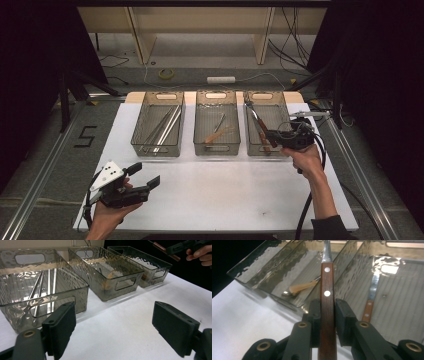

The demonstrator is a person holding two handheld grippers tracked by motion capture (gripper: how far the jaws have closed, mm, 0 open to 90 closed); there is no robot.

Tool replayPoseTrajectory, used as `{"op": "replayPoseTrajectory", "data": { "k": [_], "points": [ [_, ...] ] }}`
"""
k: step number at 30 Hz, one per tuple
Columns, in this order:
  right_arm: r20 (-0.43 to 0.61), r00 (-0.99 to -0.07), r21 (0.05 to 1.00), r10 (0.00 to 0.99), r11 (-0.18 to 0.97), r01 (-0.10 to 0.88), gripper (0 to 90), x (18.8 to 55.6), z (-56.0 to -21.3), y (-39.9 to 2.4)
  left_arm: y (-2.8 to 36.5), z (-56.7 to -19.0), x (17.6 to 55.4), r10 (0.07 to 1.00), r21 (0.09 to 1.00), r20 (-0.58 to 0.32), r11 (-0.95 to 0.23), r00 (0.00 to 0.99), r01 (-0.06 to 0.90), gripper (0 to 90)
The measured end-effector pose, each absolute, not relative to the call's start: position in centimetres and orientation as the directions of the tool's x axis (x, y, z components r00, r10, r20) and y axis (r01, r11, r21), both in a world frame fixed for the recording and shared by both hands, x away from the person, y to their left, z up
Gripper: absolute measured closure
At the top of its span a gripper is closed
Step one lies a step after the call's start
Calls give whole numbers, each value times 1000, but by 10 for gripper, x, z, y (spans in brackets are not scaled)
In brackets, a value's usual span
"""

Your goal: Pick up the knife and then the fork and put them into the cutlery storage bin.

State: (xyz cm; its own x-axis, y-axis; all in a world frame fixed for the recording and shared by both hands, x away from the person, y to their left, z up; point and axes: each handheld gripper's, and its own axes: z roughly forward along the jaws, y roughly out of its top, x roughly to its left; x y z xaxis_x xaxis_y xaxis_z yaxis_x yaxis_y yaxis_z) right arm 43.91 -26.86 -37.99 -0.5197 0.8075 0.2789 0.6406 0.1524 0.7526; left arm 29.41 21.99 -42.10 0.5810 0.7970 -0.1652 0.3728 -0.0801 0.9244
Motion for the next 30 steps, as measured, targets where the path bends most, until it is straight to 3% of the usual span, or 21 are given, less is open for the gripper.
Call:
{"op": "replayPoseTrajectory", "data": {
  "k": [30],
  "points": [
    [191, -409, 733, 892, 148, 664, 765, 471, -400, -274, 220, -421, 294, 797, 924, -167, -78, 580, 374, 187]
  ]
}}
